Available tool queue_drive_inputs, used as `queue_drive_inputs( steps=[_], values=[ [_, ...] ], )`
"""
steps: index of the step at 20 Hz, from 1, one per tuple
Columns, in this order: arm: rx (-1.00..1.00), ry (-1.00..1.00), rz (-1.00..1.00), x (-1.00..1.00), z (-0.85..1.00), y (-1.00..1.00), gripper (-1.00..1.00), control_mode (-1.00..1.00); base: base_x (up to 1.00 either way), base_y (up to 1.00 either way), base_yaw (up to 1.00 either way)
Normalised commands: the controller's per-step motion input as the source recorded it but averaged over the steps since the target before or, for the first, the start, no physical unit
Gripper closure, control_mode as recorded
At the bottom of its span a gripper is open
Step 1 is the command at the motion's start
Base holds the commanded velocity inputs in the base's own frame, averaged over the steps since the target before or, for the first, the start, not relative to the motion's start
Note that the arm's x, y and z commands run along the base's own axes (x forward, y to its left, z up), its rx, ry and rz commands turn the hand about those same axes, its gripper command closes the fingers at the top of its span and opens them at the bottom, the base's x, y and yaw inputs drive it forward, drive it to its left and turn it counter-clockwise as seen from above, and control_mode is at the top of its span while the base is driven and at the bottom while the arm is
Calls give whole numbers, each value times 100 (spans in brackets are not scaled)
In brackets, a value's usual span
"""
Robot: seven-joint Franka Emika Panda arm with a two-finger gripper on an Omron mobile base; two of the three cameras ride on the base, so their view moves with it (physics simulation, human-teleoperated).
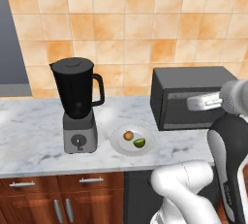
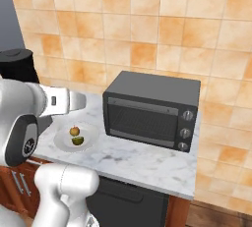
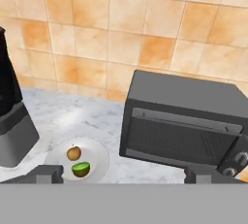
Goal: Pick the apple and kiwi from the fridge and place them on the plate next to the blender to make a fruit smoothie.
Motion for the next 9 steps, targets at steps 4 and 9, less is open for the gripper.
queue_drive_inputs(
  steps=[4, 9],
  values=[
    [0, 0, 0, 0, 0, 0, -100, -100, 0, 0, 0],
    [-22, -14, 0, -7, -36, 1, -100, -100, 0, 0, 0]
  ],
)
